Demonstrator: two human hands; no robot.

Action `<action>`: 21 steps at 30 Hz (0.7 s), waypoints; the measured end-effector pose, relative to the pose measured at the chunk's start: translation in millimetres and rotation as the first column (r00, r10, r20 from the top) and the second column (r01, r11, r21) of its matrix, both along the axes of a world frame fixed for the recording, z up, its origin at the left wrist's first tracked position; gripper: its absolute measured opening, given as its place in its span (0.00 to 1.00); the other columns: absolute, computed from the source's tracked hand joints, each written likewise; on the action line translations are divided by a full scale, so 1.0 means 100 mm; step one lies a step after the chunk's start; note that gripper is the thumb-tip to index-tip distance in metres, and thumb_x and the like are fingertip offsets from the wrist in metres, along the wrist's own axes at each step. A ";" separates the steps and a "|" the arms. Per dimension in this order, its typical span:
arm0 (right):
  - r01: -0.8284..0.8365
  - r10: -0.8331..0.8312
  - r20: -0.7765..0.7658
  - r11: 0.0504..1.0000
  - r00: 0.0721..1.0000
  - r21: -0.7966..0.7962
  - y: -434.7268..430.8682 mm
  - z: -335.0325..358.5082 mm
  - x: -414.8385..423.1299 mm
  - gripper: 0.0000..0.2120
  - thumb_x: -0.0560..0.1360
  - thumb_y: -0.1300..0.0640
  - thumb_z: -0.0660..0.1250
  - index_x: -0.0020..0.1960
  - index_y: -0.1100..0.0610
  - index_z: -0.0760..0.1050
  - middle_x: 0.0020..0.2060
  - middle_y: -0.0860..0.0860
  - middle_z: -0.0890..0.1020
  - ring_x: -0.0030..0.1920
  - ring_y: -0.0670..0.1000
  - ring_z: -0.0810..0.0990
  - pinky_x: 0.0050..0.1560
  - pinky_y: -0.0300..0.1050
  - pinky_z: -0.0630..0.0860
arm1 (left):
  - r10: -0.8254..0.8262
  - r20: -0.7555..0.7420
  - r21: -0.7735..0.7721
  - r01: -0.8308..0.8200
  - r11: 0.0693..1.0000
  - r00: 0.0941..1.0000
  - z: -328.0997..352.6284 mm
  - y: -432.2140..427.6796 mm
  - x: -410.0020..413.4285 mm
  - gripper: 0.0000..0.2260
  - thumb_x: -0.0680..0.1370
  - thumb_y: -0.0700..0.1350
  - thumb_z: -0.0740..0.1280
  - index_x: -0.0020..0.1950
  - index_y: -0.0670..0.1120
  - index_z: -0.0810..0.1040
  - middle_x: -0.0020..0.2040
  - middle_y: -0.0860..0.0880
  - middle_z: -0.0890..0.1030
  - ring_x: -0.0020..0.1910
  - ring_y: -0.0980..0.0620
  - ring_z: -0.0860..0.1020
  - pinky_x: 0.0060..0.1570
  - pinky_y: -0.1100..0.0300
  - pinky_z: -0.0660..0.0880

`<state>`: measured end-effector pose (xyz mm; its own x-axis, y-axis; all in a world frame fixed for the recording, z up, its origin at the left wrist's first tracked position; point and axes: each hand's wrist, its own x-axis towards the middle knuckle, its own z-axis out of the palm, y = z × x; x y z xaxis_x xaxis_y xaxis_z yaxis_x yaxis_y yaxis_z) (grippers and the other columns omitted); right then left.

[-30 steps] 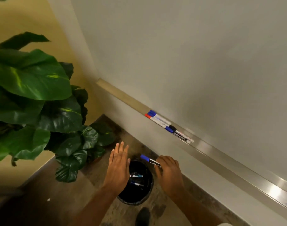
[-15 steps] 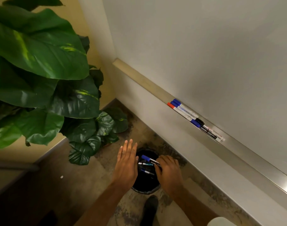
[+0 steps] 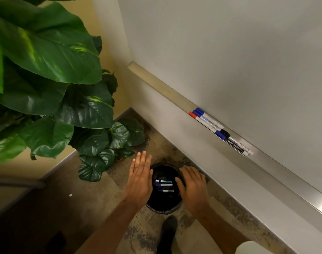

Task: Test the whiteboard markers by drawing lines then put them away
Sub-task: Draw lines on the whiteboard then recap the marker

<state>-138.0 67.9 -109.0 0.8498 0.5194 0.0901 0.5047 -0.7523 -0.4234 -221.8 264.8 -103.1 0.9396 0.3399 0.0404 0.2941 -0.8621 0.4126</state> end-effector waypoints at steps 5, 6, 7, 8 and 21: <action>0.036 -0.037 0.022 0.998 0.999 0.052 -0.22 0.18 0.03 0.22 0.81 0.44 0.57 0.64 0.56 0.78 0.63 0.53 0.80 0.66 0.55 0.76 0.67 0.54 0.71 | -0.038 -0.004 0.016 0.038 0.999 0.999 0.15 -0.17 0.11 0.25 0.87 0.52 0.47 0.82 0.43 0.58 0.83 0.44 0.55 0.83 0.48 0.46 0.80 0.50 0.45; 0.041 -0.043 0.026 0.997 0.999 0.059 -0.26 0.22 0.04 0.22 0.81 0.44 0.57 0.65 0.56 0.78 0.64 0.53 0.80 0.67 0.55 0.75 0.67 0.54 0.70 | -0.044 -0.006 0.012 0.045 0.999 0.999 0.19 -0.22 0.14 0.26 0.87 0.53 0.46 0.83 0.43 0.57 0.84 0.44 0.53 0.83 0.49 0.45 0.80 0.49 0.45; 0.048 -0.050 0.034 0.997 0.998 0.063 -0.31 0.27 0.04 0.22 0.81 0.43 0.57 0.65 0.56 0.78 0.65 0.53 0.79 0.68 0.55 0.74 0.68 0.54 0.69 | -0.050 -0.008 0.009 0.050 0.999 0.999 0.24 -0.28 0.17 0.26 0.87 0.54 0.47 0.83 0.44 0.56 0.84 0.45 0.52 0.83 0.50 0.44 0.81 0.49 0.45; 0.054 -0.057 0.044 0.996 0.997 0.066 -0.36 0.31 0.05 0.22 0.81 0.43 0.57 0.66 0.56 0.77 0.66 0.53 0.79 0.69 0.55 0.73 0.69 0.54 0.68 | -0.055 -0.008 0.006 0.055 0.998 0.998 0.29 -0.35 0.21 0.27 0.87 0.55 0.47 0.83 0.44 0.55 0.84 0.46 0.51 0.83 0.50 0.43 0.81 0.49 0.45; 0.195 -0.202 0.109 0.978 0.973 0.068 -1.30 0.96 0.17 0.29 0.82 0.36 0.48 0.76 0.51 0.62 0.79 0.51 0.59 0.80 0.53 0.53 0.78 0.53 0.47 | -0.274 0.078 0.041 0.272 0.961 0.958 1.01 -1.42 0.71 0.29 0.87 0.57 0.52 0.84 0.47 0.49 0.84 0.48 0.44 0.82 0.54 0.38 0.79 0.56 0.35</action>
<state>-120.6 -62.2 -12.7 0.9175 0.3327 0.2179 0.3957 -0.8188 -0.4160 -150.7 122.7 -2.6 0.9895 0.0682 0.1272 0.0120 -0.9170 0.3987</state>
